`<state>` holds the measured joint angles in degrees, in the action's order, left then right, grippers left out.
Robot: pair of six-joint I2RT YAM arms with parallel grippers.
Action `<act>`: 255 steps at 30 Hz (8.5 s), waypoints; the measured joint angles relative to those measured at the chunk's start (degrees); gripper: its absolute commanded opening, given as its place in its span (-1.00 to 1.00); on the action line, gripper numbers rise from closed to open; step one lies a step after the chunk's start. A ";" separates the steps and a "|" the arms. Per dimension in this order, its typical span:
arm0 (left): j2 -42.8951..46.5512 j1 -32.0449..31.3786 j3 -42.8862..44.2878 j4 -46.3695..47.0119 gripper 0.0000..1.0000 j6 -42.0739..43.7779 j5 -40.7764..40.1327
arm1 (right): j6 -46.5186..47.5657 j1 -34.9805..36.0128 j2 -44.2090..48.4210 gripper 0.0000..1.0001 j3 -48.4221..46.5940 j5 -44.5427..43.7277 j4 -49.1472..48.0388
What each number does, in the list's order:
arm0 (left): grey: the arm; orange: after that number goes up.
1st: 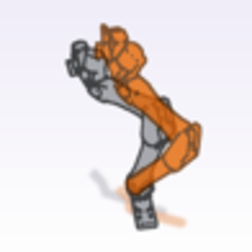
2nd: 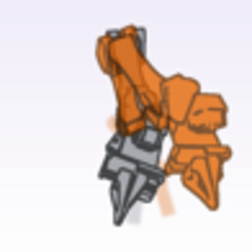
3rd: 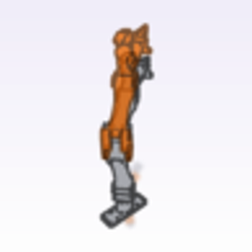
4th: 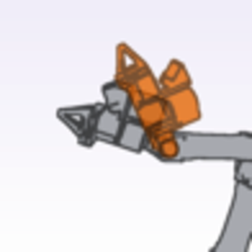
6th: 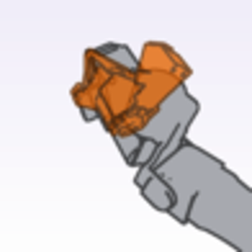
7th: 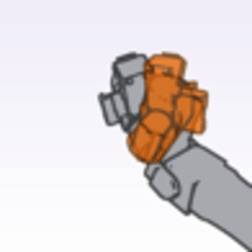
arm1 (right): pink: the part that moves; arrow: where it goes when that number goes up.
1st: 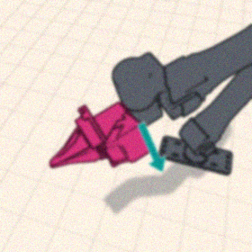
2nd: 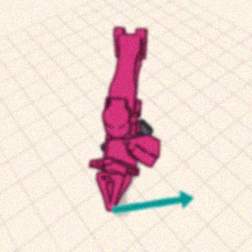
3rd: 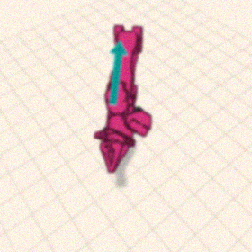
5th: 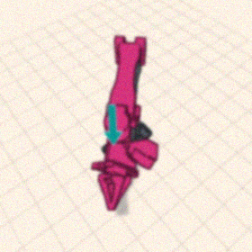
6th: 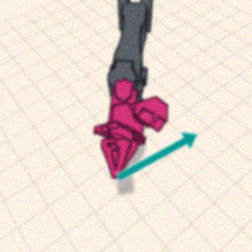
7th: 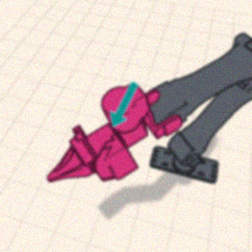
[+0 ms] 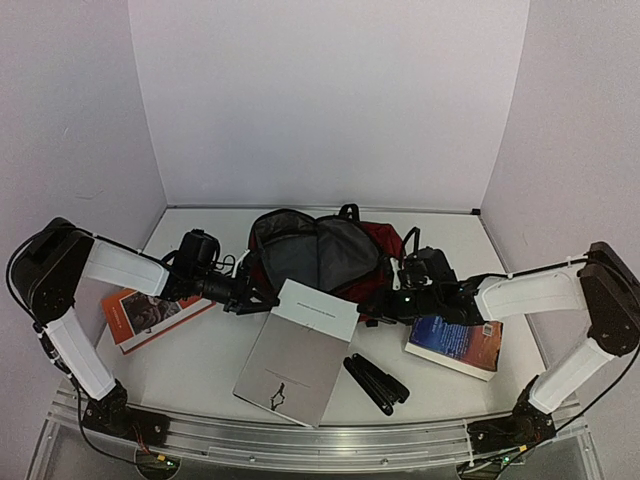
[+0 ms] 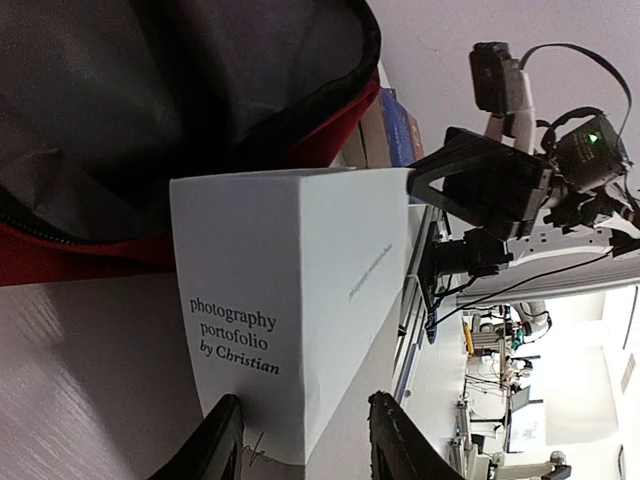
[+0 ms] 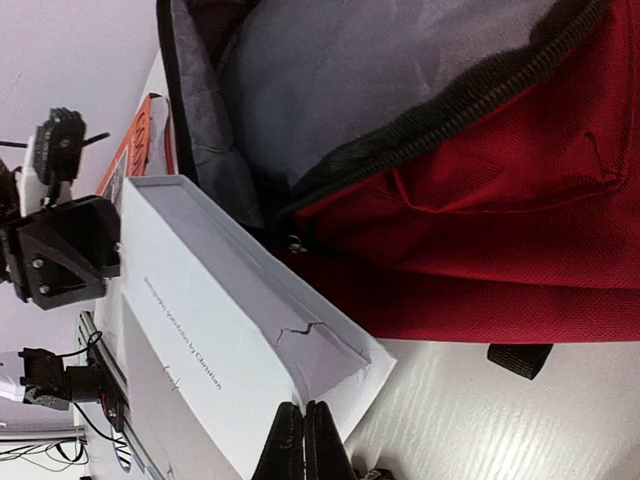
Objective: Pack the student bag
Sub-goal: Pick up the book from the center of the board, then place the book in the student bag.
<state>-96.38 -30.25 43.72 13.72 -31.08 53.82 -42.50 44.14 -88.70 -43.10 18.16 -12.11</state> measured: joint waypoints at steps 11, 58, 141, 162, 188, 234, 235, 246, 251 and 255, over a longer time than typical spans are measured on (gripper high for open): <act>1.53 -2.39 -0.12 2.35 -0.15 -1.46 2.12 | 0.11 -0.76 -2.58 -0.73 0.15 0.16 -2.08; 1.46 -2.44 0.20 -4.66 0.25 1.01 -10.10 | -12.17 1.79 -15.99 0.21 4.02 11.28 -26.42; -0.37 -10.96 36.88 -58.05 0.62 43.00 -1.29 | 29.69 2.57 0.69 -0.46 -24.28 28.96 26.58; 0.13 -10.94 32.99 -58.29 -0.23 41.52 8.22 | 31.73 3.32 -1.91 -0.41 -24.73 31.62 26.35; 2.65 -10.30 25.30 -52.42 -0.87 29.75 5.83 | 27.33 3.52 -2.04 0.85 -24.60 10.82 25.59; 23.63 20.80 8.81 -27.97 -0.81 -6.81 -11.47 | 16.93 -6.29 -29.68 -0.16 -42.50 -27.82 28.70; 23.63 20.86 8.22 -27.20 -0.81 -7.25 -11.88 | 16.94 -6.29 -30.01 -0.33 -42.68 -27.63 28.81; 23.84 21.71 3.19 -17.17 -0.82 -13.12 -15.50 | 16.53 -6.73 -26.86 -1.00 -43.93 -23.46 29.03; 22.75 21.74 3.07 -14.37 -0.82 -13.98 -16.24 | 17.14 -6.72 -20.82 -1.00 -43.93 -20.23 28.77; 21.81 21.74 3.07 -14.18 -0.82 -13.85 -17.86 | 17.76 -6.71 -15.98 -1.00 -43.93 -16.82 27.34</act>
<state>-74.57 -8.51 46.78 -0.47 -44.93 35.96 -24.74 37.43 -104.68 -87.02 1.34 15.22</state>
